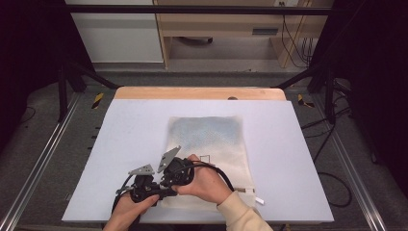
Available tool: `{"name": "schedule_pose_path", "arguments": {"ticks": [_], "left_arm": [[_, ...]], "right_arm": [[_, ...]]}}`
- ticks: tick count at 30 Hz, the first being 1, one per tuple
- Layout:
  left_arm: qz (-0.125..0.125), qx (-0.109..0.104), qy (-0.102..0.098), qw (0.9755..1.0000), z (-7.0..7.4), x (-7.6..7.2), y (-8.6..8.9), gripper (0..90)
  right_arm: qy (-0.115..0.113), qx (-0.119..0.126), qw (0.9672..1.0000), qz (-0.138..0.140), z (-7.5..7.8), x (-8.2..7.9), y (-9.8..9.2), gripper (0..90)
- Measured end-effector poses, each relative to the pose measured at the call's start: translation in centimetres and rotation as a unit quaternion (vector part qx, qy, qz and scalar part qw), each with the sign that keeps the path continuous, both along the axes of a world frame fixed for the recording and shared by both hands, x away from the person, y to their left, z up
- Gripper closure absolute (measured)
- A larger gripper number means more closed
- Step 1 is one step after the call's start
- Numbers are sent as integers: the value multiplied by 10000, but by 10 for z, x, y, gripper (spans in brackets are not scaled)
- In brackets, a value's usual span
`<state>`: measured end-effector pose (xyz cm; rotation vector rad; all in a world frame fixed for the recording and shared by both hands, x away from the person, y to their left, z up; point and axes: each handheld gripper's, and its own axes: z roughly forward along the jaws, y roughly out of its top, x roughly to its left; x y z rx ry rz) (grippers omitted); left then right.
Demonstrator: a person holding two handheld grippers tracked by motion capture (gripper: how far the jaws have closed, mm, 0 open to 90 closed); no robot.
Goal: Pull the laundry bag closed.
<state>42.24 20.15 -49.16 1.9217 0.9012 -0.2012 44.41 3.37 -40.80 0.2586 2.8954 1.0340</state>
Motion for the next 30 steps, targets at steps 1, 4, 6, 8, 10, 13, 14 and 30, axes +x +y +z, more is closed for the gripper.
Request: {"name": "schedule_pose_path", "arguments": {"ticks": [1, 4, 6, 8, 10, 13, 14, 30], "left_arm": [[1, -3, 10, 10000, 0, 0, 0, 762], [1, -11, 33, 10000, -1, 1, 0, 790], [15, -49, 71, 10000, -1, 1, 0, 810], [11, -61, 83, 9999, -1, 1, 0, 822], [4, -59, 93, 9999, -1, 2, 0, 832], [9, -40, 95, 9999, -1, 2, 0, 842], [10, -41, 97, 9999, -2, 2, 0, 846], [-11, 36, 56, 10000, 0, 2, 3, 873]], "right_arm": [[0, 2, 10000, -3, 0, 0, 0, 820], [-31, -30, 10000, -1, 0, 0, -1, 820], [-34, 1, 10000, 4, 0, 0, -1, 819], [-51, 0, 10000, 5, 0, 0, -1, 820], [-55, 7, 10000, 4, 0, 0, -2, 820], [-99, -5, 9999, 39, -1, 0, -2, 819], [-97, -8, 9999, 38, -2, 0, -2, 819], [-202, -120, 9997, 89, -8, -1, -7, 820]]}}
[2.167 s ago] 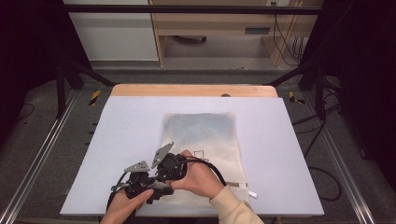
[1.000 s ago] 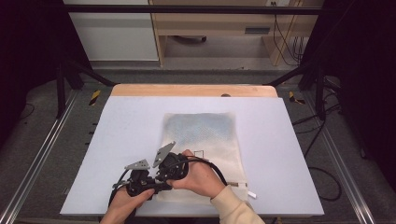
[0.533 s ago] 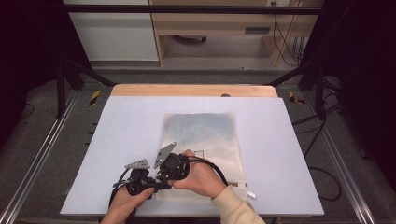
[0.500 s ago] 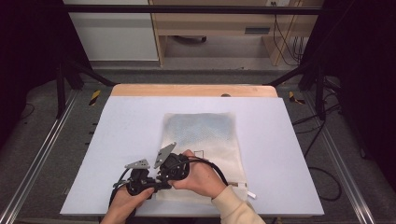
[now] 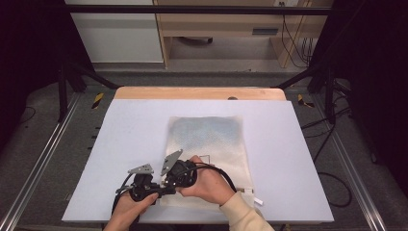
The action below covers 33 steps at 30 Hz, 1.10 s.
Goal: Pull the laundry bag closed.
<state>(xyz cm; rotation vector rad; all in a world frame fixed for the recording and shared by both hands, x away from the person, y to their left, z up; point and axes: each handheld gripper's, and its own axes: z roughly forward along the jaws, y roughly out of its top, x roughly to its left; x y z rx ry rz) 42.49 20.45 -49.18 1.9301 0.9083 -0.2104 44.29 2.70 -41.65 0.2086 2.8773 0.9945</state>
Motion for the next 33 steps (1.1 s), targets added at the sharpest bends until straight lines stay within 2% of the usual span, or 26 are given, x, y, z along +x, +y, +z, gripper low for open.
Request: {"name": "schedule_pose_path", "arguments": {"ticks": [7, 15, 33], "left_arm": [[56, 11, -41, 10000, 1, 0, 0, 876], [81, 87, -77, 9999, 2, -1, 0, 878], [148, 64, -114, 9998, 5, -1, 2, 879]], "right_arm": [[-88, -29, 10000, 13, -1, 1, -2, 822], [-70, -126, 9999, 34, -3, 1, -3, 823], [-158, -232, 9996, -21, -3, 1, -9, 824]]}}
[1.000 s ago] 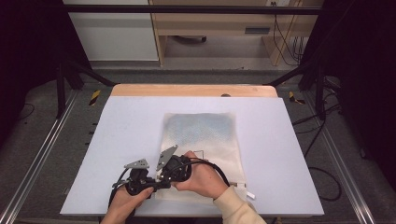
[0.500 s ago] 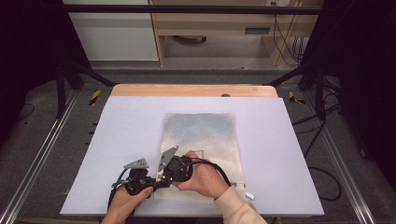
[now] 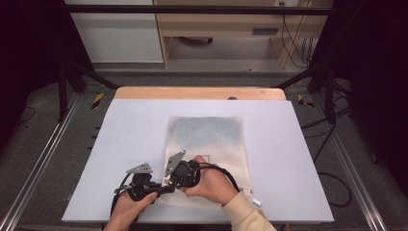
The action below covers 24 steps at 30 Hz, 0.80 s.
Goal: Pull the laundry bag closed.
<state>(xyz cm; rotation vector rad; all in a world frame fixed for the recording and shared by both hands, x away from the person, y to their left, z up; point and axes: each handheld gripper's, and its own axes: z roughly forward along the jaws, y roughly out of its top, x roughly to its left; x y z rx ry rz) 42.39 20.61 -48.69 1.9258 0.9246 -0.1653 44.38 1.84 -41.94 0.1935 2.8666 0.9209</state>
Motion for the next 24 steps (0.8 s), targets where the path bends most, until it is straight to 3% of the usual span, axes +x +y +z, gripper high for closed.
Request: {"name": "schedule_pose_path", "arguments": {"ticks": [24], "left_arm": [[-10, -42, -58, 10000, 5, 0, 2, 881]], "right_arm": [[-69, 33, 10000, -62, 0, -1, -4, 826]]}}
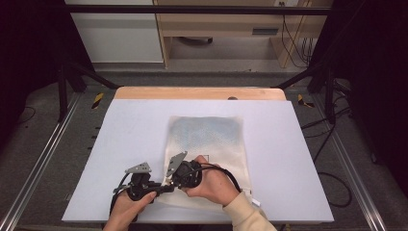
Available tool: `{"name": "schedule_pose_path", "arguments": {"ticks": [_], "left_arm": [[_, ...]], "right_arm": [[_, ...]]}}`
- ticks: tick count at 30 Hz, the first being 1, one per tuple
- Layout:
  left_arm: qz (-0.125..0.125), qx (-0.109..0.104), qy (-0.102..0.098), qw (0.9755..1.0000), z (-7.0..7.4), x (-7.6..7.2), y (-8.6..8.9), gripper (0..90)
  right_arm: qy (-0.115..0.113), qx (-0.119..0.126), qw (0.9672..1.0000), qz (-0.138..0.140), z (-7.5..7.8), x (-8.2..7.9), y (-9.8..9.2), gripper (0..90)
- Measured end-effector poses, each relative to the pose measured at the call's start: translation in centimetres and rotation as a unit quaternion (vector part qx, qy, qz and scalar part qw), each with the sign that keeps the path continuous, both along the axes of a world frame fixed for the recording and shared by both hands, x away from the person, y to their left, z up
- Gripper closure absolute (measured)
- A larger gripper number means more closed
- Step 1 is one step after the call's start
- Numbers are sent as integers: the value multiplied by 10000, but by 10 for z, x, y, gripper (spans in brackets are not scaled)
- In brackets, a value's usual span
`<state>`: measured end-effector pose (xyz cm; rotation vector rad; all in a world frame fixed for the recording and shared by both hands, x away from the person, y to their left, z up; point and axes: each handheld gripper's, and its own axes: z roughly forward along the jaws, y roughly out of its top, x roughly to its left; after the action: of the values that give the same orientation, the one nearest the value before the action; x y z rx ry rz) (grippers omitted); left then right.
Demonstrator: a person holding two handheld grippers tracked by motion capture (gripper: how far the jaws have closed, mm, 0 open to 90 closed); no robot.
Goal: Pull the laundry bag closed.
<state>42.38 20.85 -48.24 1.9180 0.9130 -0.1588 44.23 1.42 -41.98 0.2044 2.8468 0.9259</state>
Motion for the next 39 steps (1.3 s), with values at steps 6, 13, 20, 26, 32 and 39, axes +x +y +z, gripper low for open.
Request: {"name": "schedule_pose_path", "arguments": {"ticks": [6, 13, 20, 26, 32, 39], "left_arm": [[-13, -8, 3, 10000, 1, 0, 1, 881], [-12, -5, -6, 10000, 2, 0, 1, 881], [28, 265, -94, 9996, 4, -2, -3, 851], [32, 280, -63, 9996, 3, -1, -2, 744], [23, 222, -13, 9997, 5, -2, -1, 660], [-71, 138, 166, 9997, 6, -3, 3, 624]], "right_arm": [[17, 51, 10000, 0, -1, 1, -2, 827], [17, 54, 10000, -21, -1, 0, -3, 826], [-22, 98, 9999, -8, 0, 0, -3, 825], [-28, 124, 9999, 4, 2, -1, -2, 825], [-62, 115, 9999, -26, 2, -1, -1, 825], [-72, 101, 9999, -33, -2, -1, 1, 824]]}}
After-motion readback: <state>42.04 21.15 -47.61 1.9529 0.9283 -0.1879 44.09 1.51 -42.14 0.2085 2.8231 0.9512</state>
